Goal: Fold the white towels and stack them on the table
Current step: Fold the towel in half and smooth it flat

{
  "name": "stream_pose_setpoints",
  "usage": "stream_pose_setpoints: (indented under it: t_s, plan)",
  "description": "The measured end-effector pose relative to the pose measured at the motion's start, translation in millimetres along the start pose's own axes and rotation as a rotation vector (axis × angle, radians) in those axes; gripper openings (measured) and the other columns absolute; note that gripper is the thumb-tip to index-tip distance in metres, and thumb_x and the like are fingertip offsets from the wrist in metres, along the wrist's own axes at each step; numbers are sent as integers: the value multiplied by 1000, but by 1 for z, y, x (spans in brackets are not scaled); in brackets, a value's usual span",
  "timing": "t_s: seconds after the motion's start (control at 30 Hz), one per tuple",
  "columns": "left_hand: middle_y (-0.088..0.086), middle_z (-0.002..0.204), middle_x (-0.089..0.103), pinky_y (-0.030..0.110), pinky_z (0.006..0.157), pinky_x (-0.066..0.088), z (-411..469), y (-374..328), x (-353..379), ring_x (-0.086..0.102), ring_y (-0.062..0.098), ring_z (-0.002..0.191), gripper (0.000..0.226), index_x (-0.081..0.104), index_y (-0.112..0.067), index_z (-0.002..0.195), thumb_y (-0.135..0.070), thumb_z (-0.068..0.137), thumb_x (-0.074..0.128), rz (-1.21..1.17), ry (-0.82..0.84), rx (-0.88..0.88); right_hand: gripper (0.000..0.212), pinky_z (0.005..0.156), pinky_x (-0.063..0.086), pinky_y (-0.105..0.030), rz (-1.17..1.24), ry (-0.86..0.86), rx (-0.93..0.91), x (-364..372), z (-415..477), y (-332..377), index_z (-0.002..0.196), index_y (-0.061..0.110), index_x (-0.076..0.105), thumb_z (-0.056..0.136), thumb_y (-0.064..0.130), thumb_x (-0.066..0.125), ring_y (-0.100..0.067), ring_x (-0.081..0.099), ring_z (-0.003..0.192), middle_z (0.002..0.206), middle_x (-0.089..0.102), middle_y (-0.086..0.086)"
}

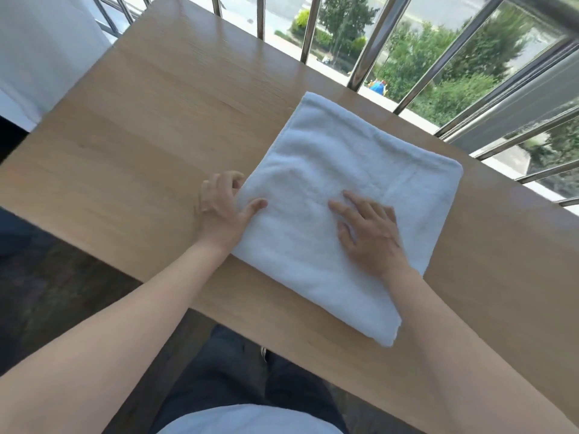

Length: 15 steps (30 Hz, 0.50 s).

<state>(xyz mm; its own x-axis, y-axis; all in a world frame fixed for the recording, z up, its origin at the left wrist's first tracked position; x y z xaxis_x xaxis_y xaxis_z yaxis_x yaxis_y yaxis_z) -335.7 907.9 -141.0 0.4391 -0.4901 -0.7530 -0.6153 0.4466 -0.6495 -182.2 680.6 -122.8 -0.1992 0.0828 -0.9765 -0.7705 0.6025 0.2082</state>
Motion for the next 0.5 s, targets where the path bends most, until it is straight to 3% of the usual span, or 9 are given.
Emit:
stream_pose_setpoints:
  t_s: [0.07, 0.17, 0.23, 0.3, 0.37, 0.43, 0.5]
  plan:
    - [2, 128, 56, 38, 101, 30, -33, -26, 2, 42, 24, 120, 49, 58, -18, 126, -50, 90, 66, 64, -112, 116, 50, 100, 31, -42, -23, 0, -7, -4, 2, -10, 137, 27, 61, 93, 39, 40, -30, 51, 130, 148, 52, -6]
    - [0, 155, 38, 43, 117, 21, -87, -64, 62, 29, 23, 143, 61, 44, -19, 145, -55, 97, 46, 132, 83, 253, 50, 110, 27, -47, -23, 0, -12, 2, -2, -14, 144, 30, 54, 96, 37, 41, -26, 39, 143, 155, 44, -4]
    - [-2, 167, 12, 47, 124, 0, -104, -68, 95, 0, 21, 155, 77, 20, -22, 158, -64, 96, 37, 285, 166, 248, 51, 118, 21, -45, 7, 3, 17, 7, -4, -17, 147, 31, 49, 97, 36, 42, -23, 32, 148, 159, 39, -1]
    - [-6, 169, -1, 47, 123, -10, -95, -65, 103, -12, 18, 155, 88, 7, -27, 160, -72, 91, 37, 371, 178, 270, 52, 121, 16, -42, 17, 5, 70, 9, -6, -24, 151, 33, 43, 99, 34, 42, -19, 26, 151, 161, 35, 1]
    - [-8, 169, -1, 46, 123, -11, -78, -67, 105, -12, 16, 155, 92, 6, -31, 160, -78, 87, 36, 419, 238, 376, 52, 120, 18, -41, 17, 6, 162, 11, -13, -31, 153, 33, 38, 102, 34, 41, -18, 24, 151, 163, 31, 3]
    - [-10, 169, -4, 43, 122, -17, -51, -70, 106, -18, 14, 153, 91, 2, -38, 159, -83, 84, 29, 477, 336, 482, 52, 116, 21, -40, 20, -8, 296, 12, -24, -36, 154, 31, 36, 102, 33, 41, -19, 25, 150, 163, 31, 2]
    - [-11, 168, -15, 44, 118, -24, -16, -70, 104, -30, 16, 149, 91, -5, -43, 158, -88, 83, 22, 548, 399, 475, 52, 111, 25, -41, 34, -33, 398, 10, -38, -34, 153, 25, 38, 101, 30, 43, -24, 31, 146, 159, 36, -3]
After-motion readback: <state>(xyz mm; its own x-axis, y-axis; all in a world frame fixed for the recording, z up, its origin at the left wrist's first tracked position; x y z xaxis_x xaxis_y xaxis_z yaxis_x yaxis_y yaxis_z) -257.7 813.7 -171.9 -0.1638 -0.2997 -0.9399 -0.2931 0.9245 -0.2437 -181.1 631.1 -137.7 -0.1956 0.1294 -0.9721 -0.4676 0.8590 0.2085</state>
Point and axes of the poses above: each hand's wrist, its own z-axis towards the middle knuckle, its own x-axis out of the palm, y = z × x, the point moved 10 cm from there along z, towards the middle knuckle
